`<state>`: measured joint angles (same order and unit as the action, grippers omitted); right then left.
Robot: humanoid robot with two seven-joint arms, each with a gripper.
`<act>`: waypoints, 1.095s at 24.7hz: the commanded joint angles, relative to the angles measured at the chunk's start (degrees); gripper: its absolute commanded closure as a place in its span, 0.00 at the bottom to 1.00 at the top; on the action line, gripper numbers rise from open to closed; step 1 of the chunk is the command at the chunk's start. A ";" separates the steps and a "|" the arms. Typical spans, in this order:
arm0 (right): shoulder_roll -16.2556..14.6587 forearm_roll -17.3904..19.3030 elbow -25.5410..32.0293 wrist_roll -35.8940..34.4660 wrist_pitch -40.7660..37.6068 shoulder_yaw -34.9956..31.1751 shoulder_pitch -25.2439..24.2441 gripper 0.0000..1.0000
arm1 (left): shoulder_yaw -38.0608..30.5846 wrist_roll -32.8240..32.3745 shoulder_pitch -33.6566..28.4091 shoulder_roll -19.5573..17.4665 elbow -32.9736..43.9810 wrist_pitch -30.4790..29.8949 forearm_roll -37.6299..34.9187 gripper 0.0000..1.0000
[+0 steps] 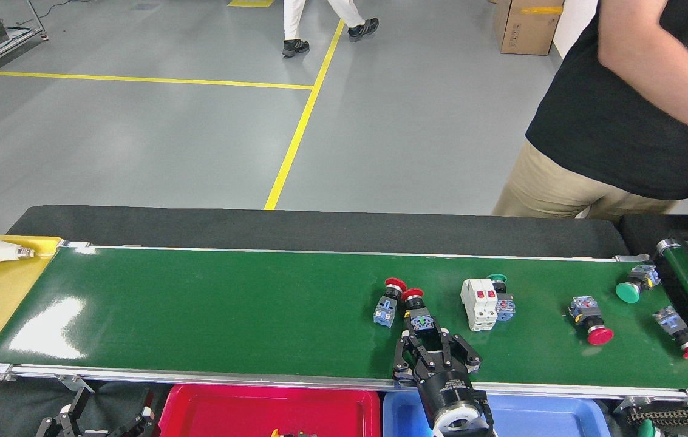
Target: Pick switch part from conveyor to tray
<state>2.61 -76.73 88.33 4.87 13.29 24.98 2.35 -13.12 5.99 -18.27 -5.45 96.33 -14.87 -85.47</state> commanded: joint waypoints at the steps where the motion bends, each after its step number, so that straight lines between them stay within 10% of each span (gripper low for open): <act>1: -0.76 -1.67 3.51 -0.03 -1.95 3.49 -1.03 0.98 | 0.20 0.43 0.43 -0.61 0.26 -0.07 0.04 0.00; 7: -3.04 -9.93 8.52 -0.03 -6.96 20.28 -6.92 0.91 | 0.73 0.16 0.87 -0.70 -1.23 -0.68 0.04 0.00; 8: -2.78 -10.99 8.44 -0.03 -6.88 21.69 -7.01 0.74 | 0.73 -0.10 1.84 -0.61 -1.23 -1.39 0.21 0.00; 10: -2.17 -11.60 8.44 -0.03 -6.79 22.83 -7.89 0.00 | 0.73 -0.28 5.17 -0.52 -1.32 -3.76 0.39 0.00; 20: -2.34 -11.60 9.67 -0.83 -6.35 21.95 -9.03 0.00 | 11.01 -3.62 20.64 -0.52 -10.37 -16.24 -0.14 0.00; 27: -3.13 -4.67 13.01 -4.69 -1.95 1.22 -13.78 0.00 | 15.49 -7.40 29.52 0.27 -21.62 -15.80 -0.14 0.00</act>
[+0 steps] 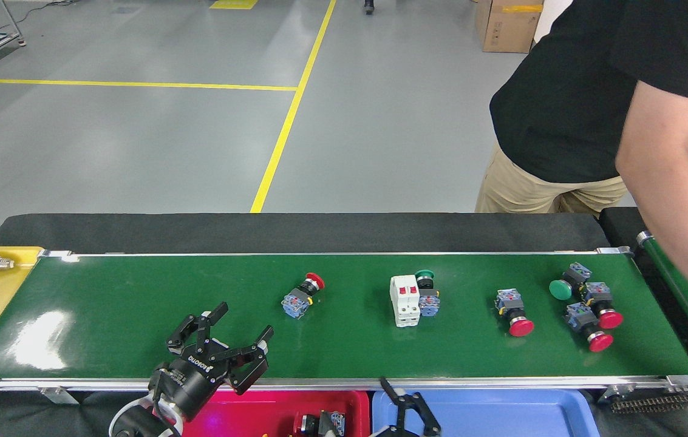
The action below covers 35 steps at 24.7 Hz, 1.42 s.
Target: Pick switch part from conveyor to tray
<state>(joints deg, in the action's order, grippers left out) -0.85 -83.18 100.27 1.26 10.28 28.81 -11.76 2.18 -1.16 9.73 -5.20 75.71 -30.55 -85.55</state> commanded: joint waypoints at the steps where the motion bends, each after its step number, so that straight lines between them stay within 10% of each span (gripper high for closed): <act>1: 0.24 3.90 1.07 -0.99 0.71 -4.90 0.33 0.00 | 0.37 -0.25 2.31 0.11 -2.41 -0.13 -0.06 0.00; 11: -2.49 11.28 -0.95 1.73 -2.19 -13.51 7.80 0.00 | 3.00 -0.07 9.70 0.72 -13.04 1.54 -0.15 0.06; 15: -2.22 10.49 -2.10 2.26 -0.69 -13.08 7.72 0.00 | 4.94 0.63 10.57 -0.24 -13.66 3.04 -1.46 0.78; 19: -1.96 10.67 -7.81 2.26 2.29 -13.16 10.62 0.00 | 4.94 5.20 9.34 -0.42 -12.25 3.04 -5.16 0.95; 25: 1.12 10.41 -11.68 2.26 3.35 -12.81 13.61 0.04 | 2.47 5.20 -2.61 -1.91 5.24 -4.17 -4.36 0.92; 28: 1.29 10.58 -14.93 2.26 3.26 -12.72 15.71 0.15 | -2.79 5.02 -15.87 -2.18 19.12 -12.07 -3.14 0.62; 31: 1.29 10.67 -16.60 2.43 3.08 -12.29 17.12 0.54 | -6.58 4.85 -27.30 -1.48 25.54 -14.45 -0.59 0.00; 35: 0.76 10.84 -16.07 3.23 2.21 -10.79 17.30 0.89 | -8.33 4.85 -29.33 -1.30 24.40 -14.45 0.73 0.00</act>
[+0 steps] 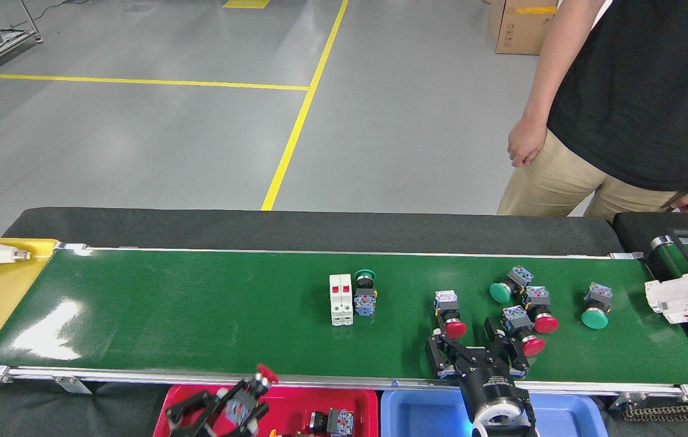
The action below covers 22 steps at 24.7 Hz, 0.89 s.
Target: Pick switch part from conveyor to tray
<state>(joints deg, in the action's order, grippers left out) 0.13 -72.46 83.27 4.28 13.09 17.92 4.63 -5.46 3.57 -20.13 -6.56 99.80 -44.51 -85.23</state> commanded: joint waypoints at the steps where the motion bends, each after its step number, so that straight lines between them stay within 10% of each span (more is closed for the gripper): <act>1: -0.30 0.13 1.29 0.20 -1.40 0.19 0.82 0.93 | -1.58 0.12 0.71 0.06 0.22 -0.49 0.50 0.00; 4: -0.57 -0.13 3.66 0.82 -4.92 1.06 0.12 0.98 | -8.96 0.56 1.15 2.70 -0.93 0.03 0.15 0.01; 8: -4.17 -0.13 7.88 0.99 -7.12 5.63 -0.76 0.98 | -12.39 1.70 0.18 8.50 -1.19 24.11 -0.38 0.01; 18: -6.98 -0.31 14.47 3.37 -22.67 20.58 -2.78 0.94 | -6.85 1.18 6.51 6.74 -1.89 23.68 -0.29 0.01; 20: -7.07 -0.31 14.47 3.37 -25.66 23.12 -2.96 0.71 | -3.07 1.18 12.93 4.45 -6.55 21.74 -0.38 0.01; 22: -6.98 -0.31 14.56 3.37 -27.07 24.18 -3.22 0.00 | 1.06 1.09 19.08 2.70 -12.44 21.57 -0.90 0.01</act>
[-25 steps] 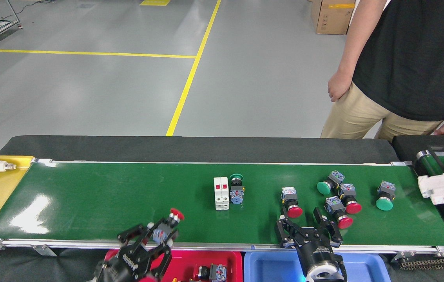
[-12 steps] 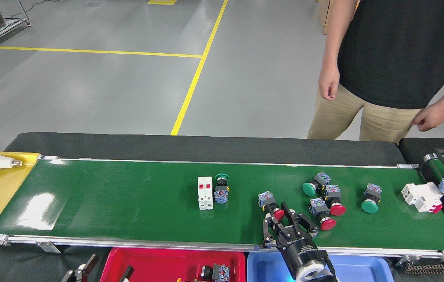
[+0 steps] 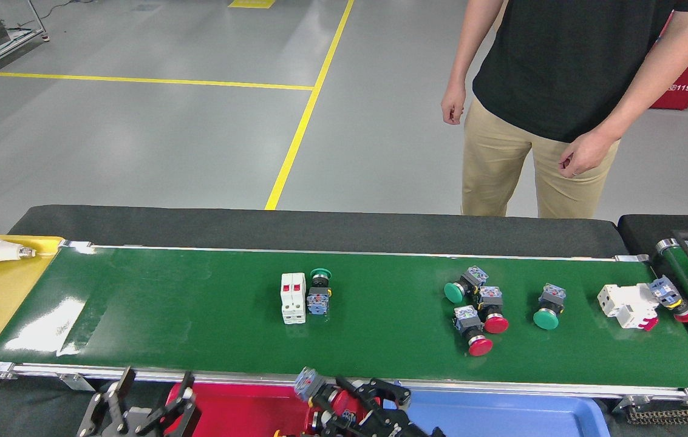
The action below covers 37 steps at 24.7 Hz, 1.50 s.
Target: Pick switch part from conveyor to tray
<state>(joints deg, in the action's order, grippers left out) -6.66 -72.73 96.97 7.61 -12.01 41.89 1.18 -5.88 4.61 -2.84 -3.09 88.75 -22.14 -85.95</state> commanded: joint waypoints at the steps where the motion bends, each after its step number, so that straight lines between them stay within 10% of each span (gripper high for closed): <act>1: -0.28 -0.04 0.94 -0.05 -3.10 0.56 0.14 0.00 | 3.86 0.04 4.51 -1.13 -4.20 -0.71 -1.41 0.01; 8: -4.06 0.14 2.69 -0.05 2.26 -3.57 -1.79 0.00 | 6.94 -0.66 12.25 -0.69 -15.01 -0.80 -5.10 0.01; 14: -0.11 1.81 4.45 -0.40 12.45 -26.68 -9.88 0.00 | 6.67 -1.45 16.20 -0.25 -19.49 2.98 -5.10 0.03; 20: 1.65 1.89 4.45 0.65 12.19 -41.27 -12.87 0.00 | 6.50 -1.27 17.61 -0.87 -21.07 7.64 -5.10 0.94; 28: 2.44 0.58 3.66 4.08 14.56 -40.75 -9.44 0.00 | 8.78 -1.45 15.32 0.54 -12.90 6.24 -4.75 0.96; 37: 5.78 -1.89 -7.33 4.17 28.89 -24.05 4.10 0.00 | 31.20 -1.63 6.62 3.35 2.13 1.75 -6.51 0.93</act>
<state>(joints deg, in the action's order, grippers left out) -1.23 -74.55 90.00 11.88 13.66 17.01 3.77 23.78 2.75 3.30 0.03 89.76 -20.40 -92.04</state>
